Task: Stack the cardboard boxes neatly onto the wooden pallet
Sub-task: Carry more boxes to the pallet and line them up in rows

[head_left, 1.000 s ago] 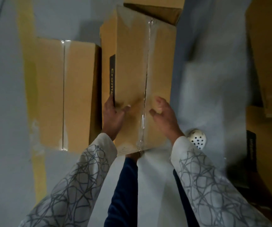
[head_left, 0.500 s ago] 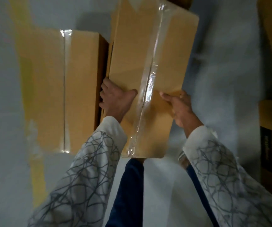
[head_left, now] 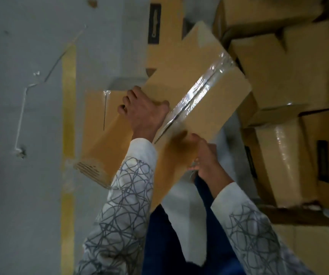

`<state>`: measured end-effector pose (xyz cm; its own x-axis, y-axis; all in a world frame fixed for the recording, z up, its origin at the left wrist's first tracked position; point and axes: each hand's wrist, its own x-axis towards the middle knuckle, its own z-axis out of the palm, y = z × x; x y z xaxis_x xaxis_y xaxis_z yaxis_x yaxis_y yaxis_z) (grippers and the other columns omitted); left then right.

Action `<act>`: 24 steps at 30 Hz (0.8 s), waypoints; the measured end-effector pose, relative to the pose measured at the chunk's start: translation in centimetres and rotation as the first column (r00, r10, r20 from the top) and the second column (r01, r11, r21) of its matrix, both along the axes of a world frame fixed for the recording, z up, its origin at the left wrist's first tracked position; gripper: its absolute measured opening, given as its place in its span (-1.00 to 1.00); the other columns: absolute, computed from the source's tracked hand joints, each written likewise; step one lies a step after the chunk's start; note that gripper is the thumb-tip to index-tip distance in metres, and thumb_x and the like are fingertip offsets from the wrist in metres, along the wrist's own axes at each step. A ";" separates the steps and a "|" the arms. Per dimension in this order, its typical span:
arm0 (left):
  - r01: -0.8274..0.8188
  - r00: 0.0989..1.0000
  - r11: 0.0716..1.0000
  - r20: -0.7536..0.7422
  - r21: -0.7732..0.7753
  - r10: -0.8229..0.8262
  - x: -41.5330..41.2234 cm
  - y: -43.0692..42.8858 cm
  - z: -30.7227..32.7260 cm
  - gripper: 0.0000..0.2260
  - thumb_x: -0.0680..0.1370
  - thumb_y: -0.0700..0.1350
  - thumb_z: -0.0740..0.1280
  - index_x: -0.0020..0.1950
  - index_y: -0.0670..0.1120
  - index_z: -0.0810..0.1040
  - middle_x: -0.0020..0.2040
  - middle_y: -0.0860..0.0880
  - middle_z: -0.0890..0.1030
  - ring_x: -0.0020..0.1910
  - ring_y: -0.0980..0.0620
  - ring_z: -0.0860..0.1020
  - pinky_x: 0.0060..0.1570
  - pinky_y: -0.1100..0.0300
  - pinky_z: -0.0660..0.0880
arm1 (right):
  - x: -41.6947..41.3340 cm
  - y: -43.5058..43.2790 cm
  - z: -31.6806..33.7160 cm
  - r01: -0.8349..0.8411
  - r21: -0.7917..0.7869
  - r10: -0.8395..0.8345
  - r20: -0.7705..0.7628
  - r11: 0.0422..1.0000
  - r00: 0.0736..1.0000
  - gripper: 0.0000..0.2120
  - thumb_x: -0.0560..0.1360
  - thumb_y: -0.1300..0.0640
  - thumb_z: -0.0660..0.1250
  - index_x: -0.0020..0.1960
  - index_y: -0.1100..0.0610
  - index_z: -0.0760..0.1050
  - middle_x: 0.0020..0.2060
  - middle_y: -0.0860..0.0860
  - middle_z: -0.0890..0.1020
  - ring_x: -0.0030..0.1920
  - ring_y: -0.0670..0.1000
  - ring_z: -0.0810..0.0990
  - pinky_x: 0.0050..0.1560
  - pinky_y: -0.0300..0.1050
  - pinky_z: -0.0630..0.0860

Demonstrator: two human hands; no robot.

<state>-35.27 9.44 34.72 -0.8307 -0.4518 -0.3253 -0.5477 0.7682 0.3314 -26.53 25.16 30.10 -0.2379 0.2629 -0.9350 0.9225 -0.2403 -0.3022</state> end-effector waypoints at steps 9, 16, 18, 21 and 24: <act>0.561 0.798 0.807 -0.140 -0.181 -0.586 6.4 4.9 18.1 -0.22 0.43 0.19 0.30 0.54 -0.21 0.27 0.48 -0.20 0.38 0.49 -0.21 0.29 0.53 -0.23 0.05 | 13.3 -2.4 17.3 0.376 -0.178 -0.404 -0.164 0.909 0.900 -0.63 0.55 -0.15 0.42 0.22 0.05 0.49 0.15 0.21 0.58 0.04 0.30 0.63 -0.24 0.20 0.68; 0.858 0.403 0.442 -0.190 -0.261 -0.895 16.6 10.3 22.3 -0.26 0.39 0.17 0.36 0.47 -0.18 0.33 0.43 -0.19 0.42 0.45 -0.22 0.32 0.53 -0.25 0.05 | 23.9 -4.8 19.0 0.700 -0.295 -0.750 -0.109 0.651 0.652 -0.50 0.58 -0.34 0.30 0.26 0.05 0.40 0.06 0.23 0.58 -0.07 0.30 0.64 -0.25 0.20 0.66; 0.903 0.277 0.323 -0.191 -0.283 -0.942 20.1 12.6 22.8 -0.26 0.40 0.15 0.38 0.47 -0.20 0.34 0.41 -0.20 0.43 0.44 -0.21 0.32 0.53 -0.25 0.07 | 27.2 -4.3 19.3 0.764 -0.303 -0.816 -0.098 0.569 0.569 -0.46 0.57 -0.38 0.26 0.29 0.03 0.38 0.09 0.23 0.60 -0.08 0.32 0.69 -0.32 0.13 0.66; 0.932 0.102 0.166 -0.205 -0.322 -0.973 25.6 15.9 23.2 -0.34 0.42 0.15 0.36 0.41 -0.19 0.38 0.36 -0.19 0.48 0.38 -0.21 0.37 0.49 -0.25 0.12 | 32.0 -3.7 19.4 0.864 -0.271 -0.904 -0.092 0.425 0.417 -0.30 0.55 -0.43 0.24 0.44 0.08 0.40 0.15 0.19 0.62 -0.15 0.33 0.74 -0.43 0.06 0.64; 0.941 -0.062 0.023 -0.238 -0.337 -0.969 31.2 18.9 23.4 -0.39 0.40 0.15 0.34 0.35 -0.17 0.42 0.31 -0.17 0.51 0.33 -0.19 0.40 0.46 -0.24 0.15 | 36.6 -3.0 19.1 0.930 -0.277 -0.971 -0.085 0.240 0.225 -0.22 0.52 -0.42 0.29 0.53 0.08 0.31 0.23 0.16 0.56 -0.06 0.35 0.71 -0.41 0.15 0.65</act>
<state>-4.07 28.34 58.12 -0.4821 0.8744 0.0542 0.8670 0.4673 0.1733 10.07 22.19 49.16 -0.0793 0.3092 -0.9477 -0.1029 -0.9481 -0.3007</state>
